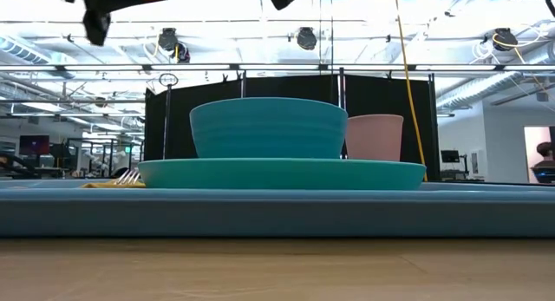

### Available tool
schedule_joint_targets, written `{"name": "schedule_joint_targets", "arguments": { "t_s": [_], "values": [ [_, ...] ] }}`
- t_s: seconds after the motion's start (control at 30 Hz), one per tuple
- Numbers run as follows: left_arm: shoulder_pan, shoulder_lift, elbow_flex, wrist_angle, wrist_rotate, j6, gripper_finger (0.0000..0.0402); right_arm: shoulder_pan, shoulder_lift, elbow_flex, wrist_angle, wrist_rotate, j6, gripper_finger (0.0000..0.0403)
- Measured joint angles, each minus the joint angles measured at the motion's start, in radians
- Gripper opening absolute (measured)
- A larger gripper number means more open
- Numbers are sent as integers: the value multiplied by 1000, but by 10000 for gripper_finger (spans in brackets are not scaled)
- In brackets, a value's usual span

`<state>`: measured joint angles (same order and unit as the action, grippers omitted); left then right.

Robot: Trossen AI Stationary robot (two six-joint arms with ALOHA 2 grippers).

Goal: Set up tray
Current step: Put the spoon on top of the yellow napkin beside the fork

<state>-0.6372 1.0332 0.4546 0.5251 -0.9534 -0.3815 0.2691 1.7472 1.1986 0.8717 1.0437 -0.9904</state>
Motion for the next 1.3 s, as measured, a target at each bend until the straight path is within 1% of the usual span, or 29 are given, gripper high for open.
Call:
{"name": "schedule_joint_targets", "arguments": {
  "t_s": [0.13, 0.2, 0.27, 0.37, 0.47, 0.57, 0.63, 0.77, 0.87, 0.93, 1.1, 1.2, 1.3],
  "values": [
    [-91, 1, -61, 54, -105, -103, 6, -10, -56, -83, 86, -25, 8, 155],
    [-129, 1, -108, 104, -138, -175, 6, -18, -86, -132, 131, -26, 10, 155],
    [-162, 11, -162, 178, -160, -248, 6, -25, -122, -186, 161, -46, 10, 155],
    [-199, 54, -234, 314, -181, -343, 6, -36, -175, -253, 173, -113, 52, 155],
    [-212, 125, -265, 416, -179, -430, 6, -48, -209, -302, 172, -157, 93, 155],
    [-224, 203, -256, 438, -171, -531, 6, -61, -232, -328, 174, -159, 113, 155],
    [-230, 266, -243, 438, -167, -634, 6, -69, -238, -340, 176, -158, 114, 155],
    [-262, 397, -205, 440, -236, -811, 6, -87, -237, -351, 171, -159, 113, 155],
    [-286, 488, -177, 435, -269, -947, 6, -99, -238, -360, 173, -160, 112, 155],
    [-296, 538, -147, 440, -271, -1014, 6, -106, -237, -369, 171, -160, 111, 155],
    [-313, 647, -60, 439, -312, -1094, 6, -111, -237, -374, 172, -160, 107, 155],
    [-325, 690, -42, 438, -308, -1143, 6, -112, -237, -374, 172, -167, 107, 155],
    [-349, 720, -30, 437, -337, -1180, 6, -110, -238, -374, 171, -190, 108, 155]
  ]
}}
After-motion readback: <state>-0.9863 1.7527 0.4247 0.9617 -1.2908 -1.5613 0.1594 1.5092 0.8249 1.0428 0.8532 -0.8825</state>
